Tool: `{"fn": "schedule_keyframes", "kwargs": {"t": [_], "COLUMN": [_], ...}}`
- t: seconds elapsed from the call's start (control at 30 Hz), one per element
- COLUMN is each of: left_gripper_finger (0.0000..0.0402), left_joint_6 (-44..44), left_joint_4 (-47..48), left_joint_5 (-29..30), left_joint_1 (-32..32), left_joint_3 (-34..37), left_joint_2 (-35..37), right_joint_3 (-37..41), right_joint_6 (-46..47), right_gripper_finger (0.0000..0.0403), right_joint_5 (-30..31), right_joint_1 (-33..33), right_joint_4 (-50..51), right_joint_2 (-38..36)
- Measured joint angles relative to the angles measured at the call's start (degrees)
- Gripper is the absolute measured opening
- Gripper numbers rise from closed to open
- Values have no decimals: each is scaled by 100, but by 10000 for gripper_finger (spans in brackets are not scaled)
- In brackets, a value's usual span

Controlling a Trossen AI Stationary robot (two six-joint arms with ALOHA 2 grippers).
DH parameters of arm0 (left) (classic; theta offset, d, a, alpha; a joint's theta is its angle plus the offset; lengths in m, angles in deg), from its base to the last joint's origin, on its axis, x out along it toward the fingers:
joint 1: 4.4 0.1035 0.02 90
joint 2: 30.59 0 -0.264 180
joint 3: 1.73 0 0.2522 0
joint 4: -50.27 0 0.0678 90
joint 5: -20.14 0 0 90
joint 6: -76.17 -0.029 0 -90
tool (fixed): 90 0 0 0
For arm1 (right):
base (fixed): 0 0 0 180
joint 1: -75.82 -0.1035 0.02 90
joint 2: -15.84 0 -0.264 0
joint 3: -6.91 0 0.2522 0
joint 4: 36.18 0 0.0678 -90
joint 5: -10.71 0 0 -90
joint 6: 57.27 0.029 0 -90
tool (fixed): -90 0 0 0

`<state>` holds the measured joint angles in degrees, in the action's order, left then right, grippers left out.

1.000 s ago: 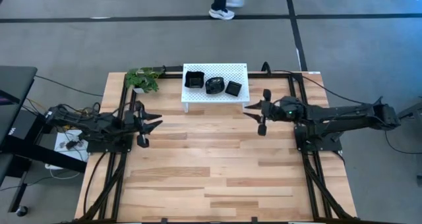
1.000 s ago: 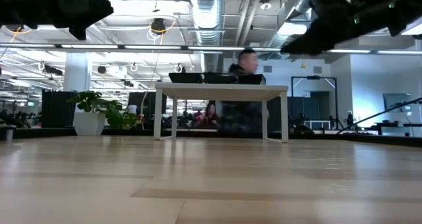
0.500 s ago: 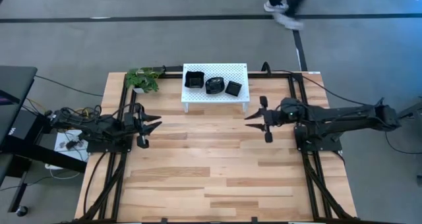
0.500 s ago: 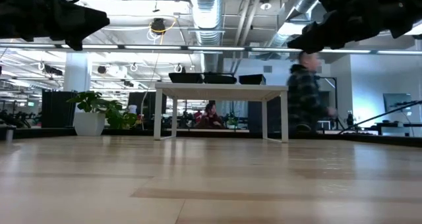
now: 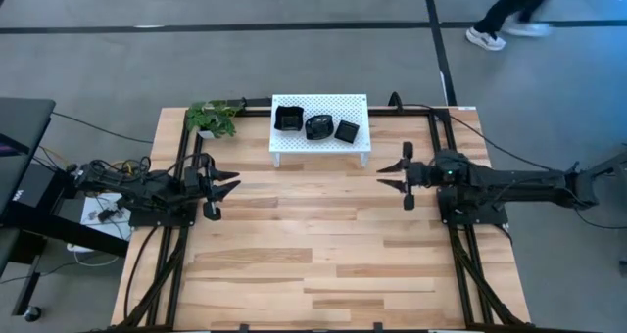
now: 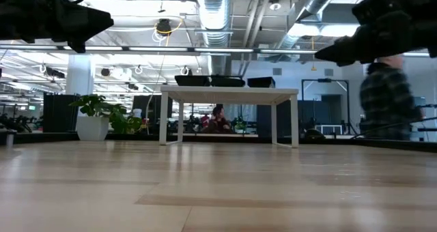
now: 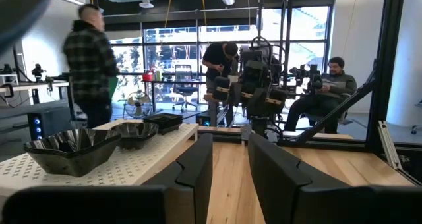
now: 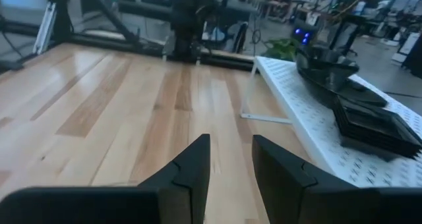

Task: Pick & Place Mini shaped plates
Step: Return to Home Position

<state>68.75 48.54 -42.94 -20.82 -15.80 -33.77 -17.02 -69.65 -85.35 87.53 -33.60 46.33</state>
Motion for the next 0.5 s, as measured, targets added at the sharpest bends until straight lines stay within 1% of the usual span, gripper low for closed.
{"fn": "schedule_keyframes", "kwargs": {"t": [0.1, 0.23, 0.37, 0.5], "left_gripper_finger": [99, 99, 99, 99], "left_joint_6": [0, 0, 0, 0], "left_joint_4": [0, 0, -2, -2], "left_joint_5": [0, 0, 0, 0], "left_joint_1": [0, 0, 0, 0], "left_joint_3": [0, -1, -1, -2], "left_joint_2": [-2, -2, -2, -2], "right_joint_3": [160, 353, 675, 802], "right_joint_6": [30, 133, 43, -12], "right_gripper_finger": [108, 108, 108, 108], "right_joint_5": [-2, -2, -2, 9], "right_joint_1": [51, -67, -170, -92], "right_joint_4": [213, 636, 765, 1036], "right_joint_2": [-487, -1145, -1834, -2555]}}
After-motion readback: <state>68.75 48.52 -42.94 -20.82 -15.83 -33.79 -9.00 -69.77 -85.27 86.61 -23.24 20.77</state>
